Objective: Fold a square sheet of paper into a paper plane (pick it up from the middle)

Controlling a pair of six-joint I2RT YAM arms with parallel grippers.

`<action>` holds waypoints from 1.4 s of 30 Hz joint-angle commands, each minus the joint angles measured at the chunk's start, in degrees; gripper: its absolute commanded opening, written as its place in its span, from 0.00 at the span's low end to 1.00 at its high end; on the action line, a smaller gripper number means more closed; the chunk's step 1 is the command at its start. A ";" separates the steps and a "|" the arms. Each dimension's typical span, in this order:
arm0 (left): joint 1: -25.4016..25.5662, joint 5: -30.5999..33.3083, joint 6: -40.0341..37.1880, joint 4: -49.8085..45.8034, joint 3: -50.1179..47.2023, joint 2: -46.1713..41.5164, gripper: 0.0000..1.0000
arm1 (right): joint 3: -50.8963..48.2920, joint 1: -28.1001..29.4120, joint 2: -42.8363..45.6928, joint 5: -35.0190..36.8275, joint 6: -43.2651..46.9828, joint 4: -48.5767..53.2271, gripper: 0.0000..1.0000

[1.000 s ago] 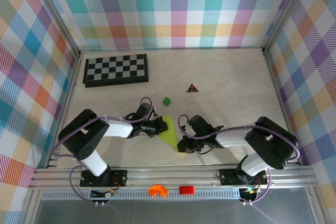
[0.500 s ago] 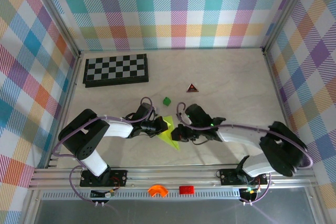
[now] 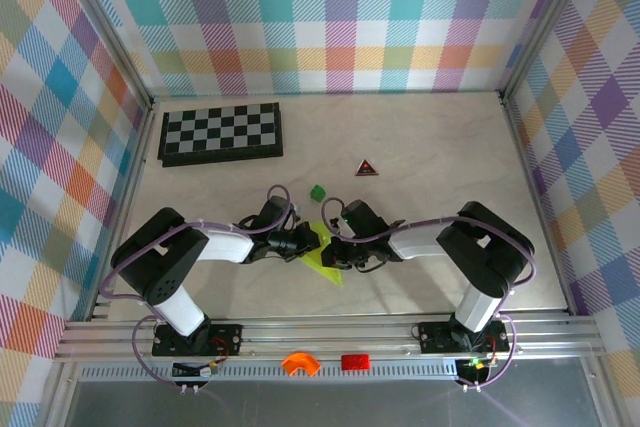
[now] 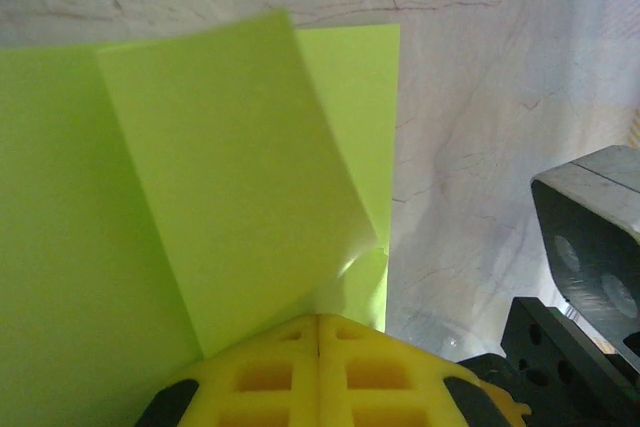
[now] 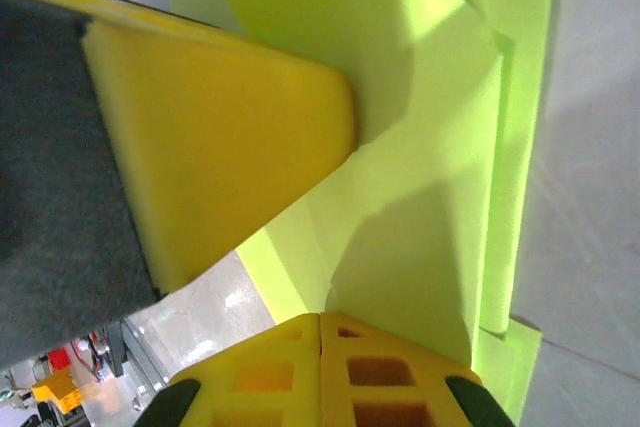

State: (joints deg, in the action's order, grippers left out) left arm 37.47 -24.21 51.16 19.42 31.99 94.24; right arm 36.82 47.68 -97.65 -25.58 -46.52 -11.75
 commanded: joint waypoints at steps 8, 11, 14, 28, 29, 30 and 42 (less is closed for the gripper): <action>0.03 2.88 -3.25 -10.58 0.76 -8.28 0.04 | -9.64 0.07 1.32 -1.84 1.69 6.29 0.00; 0.72 1.63 -2.33 -7.93 -0.45 -8.99 0.04 | -9.35 -0.48 1.01 -2.19 1.70 6.12 0.00; 2.26 0.27 -2.03 -4.96 -0.66 -7.93 0.04 | -8.80 -0.57 0.53 -2.28 1.62 5.80 0.00; -4.68 2.45 -7.00 -4.90 -2.37 1.90 0.02 | -9.17 -0.75 -0.86 -2.55 1.80 5.51 0.00; -5.97 2.37 -7.69 -5.86 -2.05 1.63 0.03 | -9.41 -0.75 -0.79 -2.43 1.89 5.54 0.00; -6.81 2.54 -8.54 -7.18 -1.60 1.37 0.03 | -9.54 -0.79 -0.88 -2.43 1.89 5.50 0.00; -15.33 0.38 -12.27 -13.25 2.17 -1.71 0.03 | -9.33 -0.92 -2.15 -3.61 2.20 3.77 0.00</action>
State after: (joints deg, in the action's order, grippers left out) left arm 24.25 -30.59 40.56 11.81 33.67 93.56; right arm 30.44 46.50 -96.05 -32.16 -45.82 -18.68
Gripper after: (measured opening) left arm 0.048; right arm 0.064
